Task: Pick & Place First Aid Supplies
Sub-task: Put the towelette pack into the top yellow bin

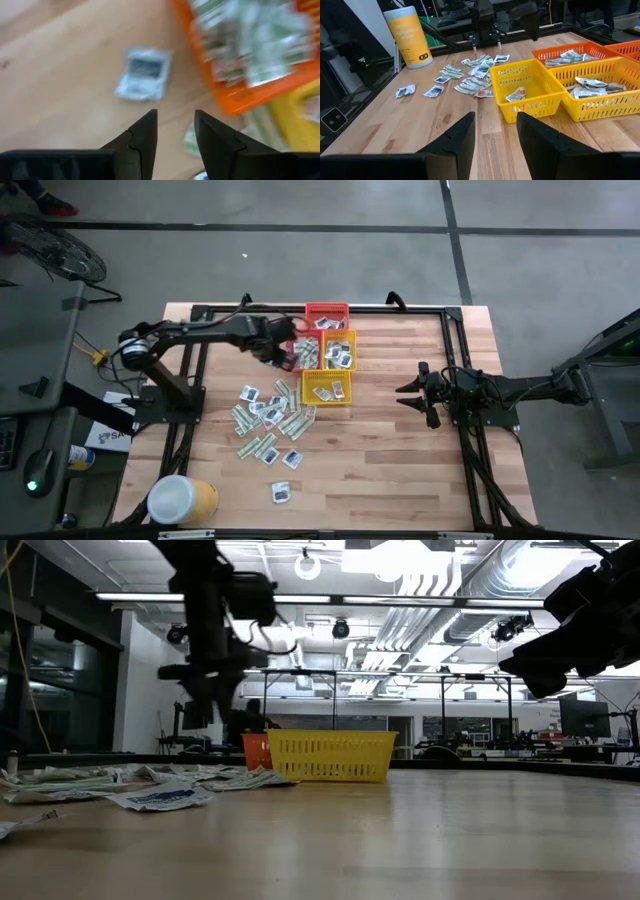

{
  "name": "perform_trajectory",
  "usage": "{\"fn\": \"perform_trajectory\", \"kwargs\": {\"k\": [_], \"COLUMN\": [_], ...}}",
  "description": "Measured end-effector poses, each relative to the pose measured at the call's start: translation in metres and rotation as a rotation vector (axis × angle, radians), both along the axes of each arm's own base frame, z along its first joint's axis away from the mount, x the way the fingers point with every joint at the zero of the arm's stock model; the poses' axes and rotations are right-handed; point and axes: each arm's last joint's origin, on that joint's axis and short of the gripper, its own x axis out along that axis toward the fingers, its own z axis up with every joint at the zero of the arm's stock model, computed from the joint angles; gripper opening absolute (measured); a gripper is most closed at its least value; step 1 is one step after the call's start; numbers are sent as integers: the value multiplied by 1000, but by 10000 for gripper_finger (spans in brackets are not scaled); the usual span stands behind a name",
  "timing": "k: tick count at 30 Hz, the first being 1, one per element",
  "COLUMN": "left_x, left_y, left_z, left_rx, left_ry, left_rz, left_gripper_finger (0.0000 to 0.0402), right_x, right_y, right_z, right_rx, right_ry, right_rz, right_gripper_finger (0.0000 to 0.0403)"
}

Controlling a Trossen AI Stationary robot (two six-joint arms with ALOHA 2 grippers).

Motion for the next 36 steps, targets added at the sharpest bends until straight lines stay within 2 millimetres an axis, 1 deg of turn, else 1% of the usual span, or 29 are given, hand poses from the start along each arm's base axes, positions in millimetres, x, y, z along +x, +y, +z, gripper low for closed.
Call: {"fn": "perform_trajectory", "kwargs": {"k": [5, 10, 15, 21, 30, 36], "left_x": [-19, -21, -24, -28, -28, -31], "left_y": [0, 3, 7, 19, 30, 37], "left_z": [-22, -37, -43, -43, -58, -58], "left_rx": [-34, -36, -5, 20, -39, -62], "left_ry": [68, 18, 7, -13, -4, -13], "left_rz": [58, 67, 93, 178, 238, 260], "left_gripper_finger": [127, 127, 127, 127, 127, 127], "right_x": [0, 0, 0, 0, 0, 0], "right_y": [0, 0, 0, 0, 0, 0], "right_z": [0, 0, 0, 0, 0, 0], "right_rx": [0, 0, 0, 0, 0, 0], "right_ry": [0, 0, 0, 0, 0, 0], "right_rz": [0, 0, 0, 0, 0, 0], "right_gripper_finger": [139, 139, 139, 139, 139, 139]}}
